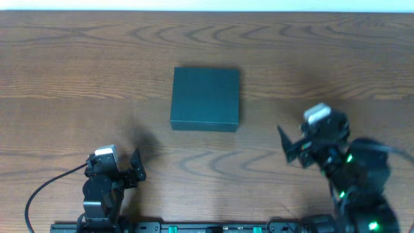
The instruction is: Pack container
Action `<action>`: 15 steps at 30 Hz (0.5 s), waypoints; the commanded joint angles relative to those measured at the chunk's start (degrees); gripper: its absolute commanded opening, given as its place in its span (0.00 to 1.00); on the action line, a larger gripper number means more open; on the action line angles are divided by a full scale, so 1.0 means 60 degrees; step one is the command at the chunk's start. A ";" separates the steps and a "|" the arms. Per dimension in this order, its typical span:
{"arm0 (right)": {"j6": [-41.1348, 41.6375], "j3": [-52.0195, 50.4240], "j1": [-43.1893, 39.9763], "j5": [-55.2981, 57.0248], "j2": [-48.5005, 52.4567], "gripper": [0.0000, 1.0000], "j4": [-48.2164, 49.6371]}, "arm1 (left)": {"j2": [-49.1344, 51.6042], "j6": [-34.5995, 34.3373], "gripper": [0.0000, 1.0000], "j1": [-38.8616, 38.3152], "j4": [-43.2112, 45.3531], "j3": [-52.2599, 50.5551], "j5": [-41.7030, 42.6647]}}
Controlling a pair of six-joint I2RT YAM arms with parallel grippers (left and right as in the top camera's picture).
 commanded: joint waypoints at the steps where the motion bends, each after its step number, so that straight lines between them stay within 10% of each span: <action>1: -0.0175 -0.1326 -0.0044 0.0262 -0.1290 0.99 0.0142 | -0.0062 -0.0004 0.95 -0.0040 0.0066 -0.0109 -0.0160; 15: -0.0168 -0.4634 -0.0029 0.0255 -0.4921 0.99 -0.0186 | -0.0062 -0.0004 0.95 -0.0040 0.0066 -0.0109 -0.0160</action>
